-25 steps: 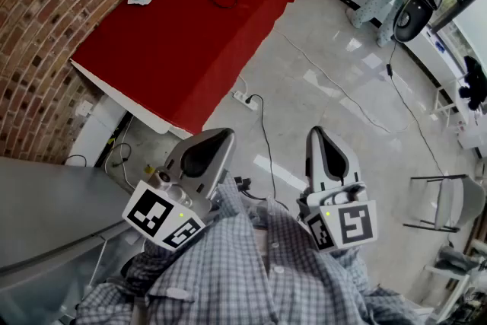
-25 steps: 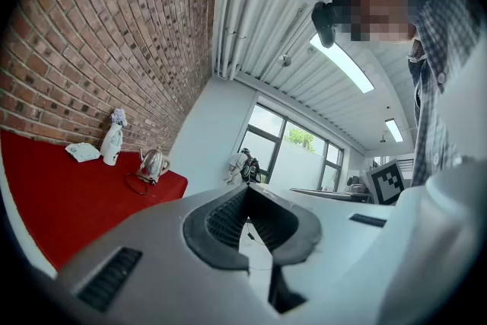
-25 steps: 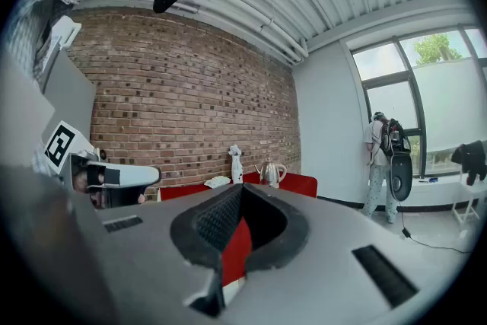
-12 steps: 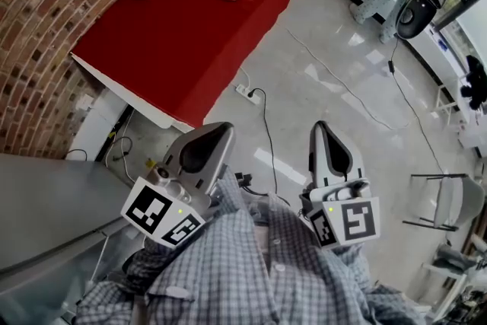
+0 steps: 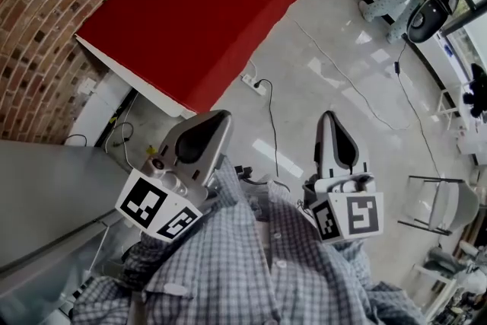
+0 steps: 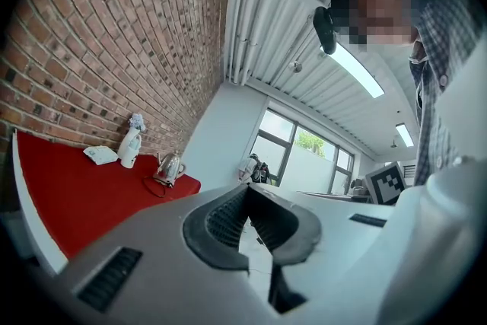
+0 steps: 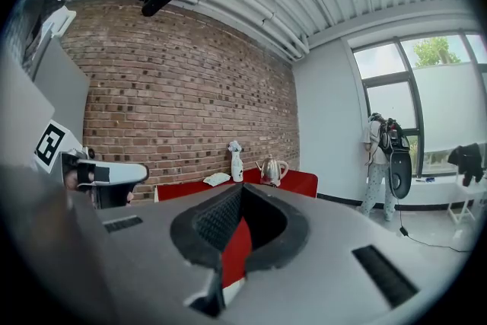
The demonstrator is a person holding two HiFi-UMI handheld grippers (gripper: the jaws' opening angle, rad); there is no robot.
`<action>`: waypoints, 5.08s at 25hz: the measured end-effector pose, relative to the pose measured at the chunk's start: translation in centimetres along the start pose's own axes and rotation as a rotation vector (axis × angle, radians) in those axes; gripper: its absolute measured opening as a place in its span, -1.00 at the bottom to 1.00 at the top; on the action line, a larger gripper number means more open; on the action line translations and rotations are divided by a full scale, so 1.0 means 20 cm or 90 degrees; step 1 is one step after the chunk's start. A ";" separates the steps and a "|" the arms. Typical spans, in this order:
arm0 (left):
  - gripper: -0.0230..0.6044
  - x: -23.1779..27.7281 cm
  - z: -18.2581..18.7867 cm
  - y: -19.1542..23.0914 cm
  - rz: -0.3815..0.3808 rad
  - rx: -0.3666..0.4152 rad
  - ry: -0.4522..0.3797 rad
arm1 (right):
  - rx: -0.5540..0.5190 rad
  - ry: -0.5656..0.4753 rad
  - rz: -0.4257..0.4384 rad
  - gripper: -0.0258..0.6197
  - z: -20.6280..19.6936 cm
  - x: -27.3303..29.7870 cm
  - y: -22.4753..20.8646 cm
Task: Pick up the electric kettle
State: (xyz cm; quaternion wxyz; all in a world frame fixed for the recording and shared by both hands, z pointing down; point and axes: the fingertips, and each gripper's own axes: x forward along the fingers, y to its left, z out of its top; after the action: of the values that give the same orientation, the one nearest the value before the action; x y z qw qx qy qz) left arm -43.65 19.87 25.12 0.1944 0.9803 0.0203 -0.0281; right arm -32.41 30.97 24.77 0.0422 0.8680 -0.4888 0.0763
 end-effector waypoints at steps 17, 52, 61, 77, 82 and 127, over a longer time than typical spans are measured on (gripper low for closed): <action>-0.91 0.20 -0.01 0.12 0.067 -0.006 0.007 | 0.008 0.037 0.026 -0.90 -0.08 0.25 -0.21; -0.91 1.38 -0.05 0.08 0.099 0.011 0.042 | 0.060 0.032 0.044 -0.90 -0.07 0.73 -1.30; -0.91 1.70 -0.05 0.27 0.057 -0.013 0.051 | 0.054 0.049 -0.016 -0.90 -0.07 0.92 -1.49; -0.91 2.12 0.19 0.78 0.035 -0.006 0.030 | 0.022 0.036 -0.025 -0.90 0.14 1.57 -1.54; -0.91 2.18 0.23 0.94 0.034 0.001 0.024 | 0.017 0.028 -0.023 -0.90 0.16 1.76 -1.52; -0.91 2.51 0.35 1.77 0.304 -0.007 -0.022 | -0.105 0.098 0.227 -0.90 0.16 3.00 -1.53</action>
State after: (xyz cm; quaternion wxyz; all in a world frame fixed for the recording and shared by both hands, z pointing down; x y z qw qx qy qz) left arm 7.91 -13.98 28.89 0.2014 0.9555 -0.2155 0.0019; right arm 24.72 -4.23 32.12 0.1361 0.7532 -0.6343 0.1087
